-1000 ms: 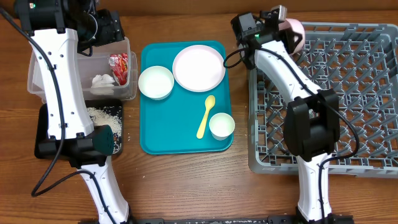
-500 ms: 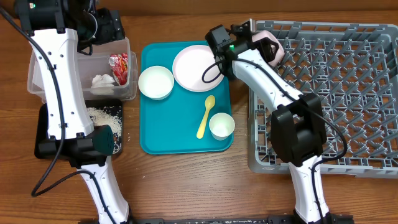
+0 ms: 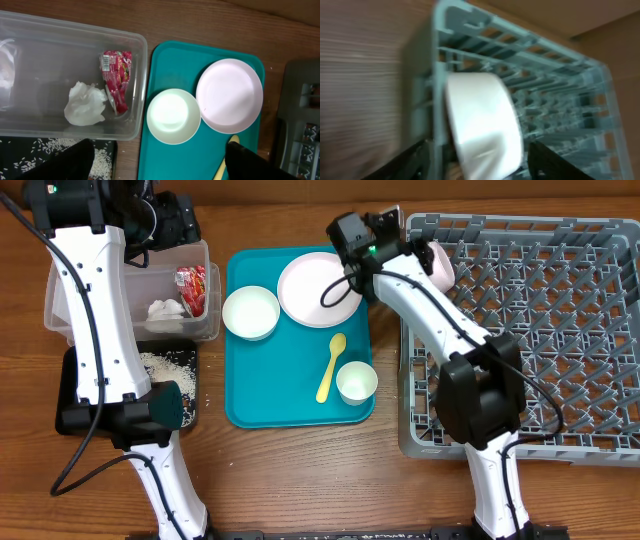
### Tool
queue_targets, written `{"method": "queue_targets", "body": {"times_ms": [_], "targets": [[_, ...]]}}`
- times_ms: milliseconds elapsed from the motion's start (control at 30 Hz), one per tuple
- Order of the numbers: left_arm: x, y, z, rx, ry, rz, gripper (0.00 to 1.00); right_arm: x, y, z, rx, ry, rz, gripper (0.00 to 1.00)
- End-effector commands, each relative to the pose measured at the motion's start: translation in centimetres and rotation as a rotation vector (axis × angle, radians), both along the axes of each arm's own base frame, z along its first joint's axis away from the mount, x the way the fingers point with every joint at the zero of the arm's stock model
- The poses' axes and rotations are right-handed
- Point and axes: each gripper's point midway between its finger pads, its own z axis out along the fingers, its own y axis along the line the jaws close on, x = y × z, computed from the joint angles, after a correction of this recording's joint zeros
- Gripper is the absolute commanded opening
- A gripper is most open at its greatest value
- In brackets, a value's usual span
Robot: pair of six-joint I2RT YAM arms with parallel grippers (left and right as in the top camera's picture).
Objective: Sort waste into correct bins and load items into the dishwasher
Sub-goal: 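Set the pink bowl in the rack's far corner and release, then reach the right gripper to the white bowl on the tray and grasp its rim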
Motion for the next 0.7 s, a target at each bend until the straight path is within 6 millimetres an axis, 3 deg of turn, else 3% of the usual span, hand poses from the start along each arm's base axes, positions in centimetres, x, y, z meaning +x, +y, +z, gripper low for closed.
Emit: {"method": "queue_targets", "body": {"times_ms": [0,100,233,400,533,600,667], "targets": [[-0.1,-0.2,0.6,0.016,-0.021,-0.018,0.88,-0.6,5.2,4.6,0.374,-0.007,0.137,0.63],[0.0,0.0,0.7,0.029,-0.026,-0.018,0.90,-2.6,10.4,4.2,0.657,0.126,0.280,0.61],[0.1,0.9,0.6,0.074,-0.027,0.007,0.90,-7.0,18.2,4.4,1.065,0.365,0.502,0.60],[0.2,1.0,0.7,0.080,-0.029,0.011,0.91,-9.2,21.9,1.3,1.108,0.453,0.569,0.64],[0.2,1.0,0.7,0.080,-0.029,0.010,0.91,-11.5,24.8,-0.7,1.074,0.485,0.622,0.52],[0.1,1.1,0.6,0.082,-0.027,0.011,0.91,-11.6,25.5,-1.1,1.052,0.454,0.584,0.43],[0.1,1.1,0.6,0.082,-0.026,0.011,0.91,-11.4,26.0,-1.6,1.048,0.407,0.492,0.41]]}}
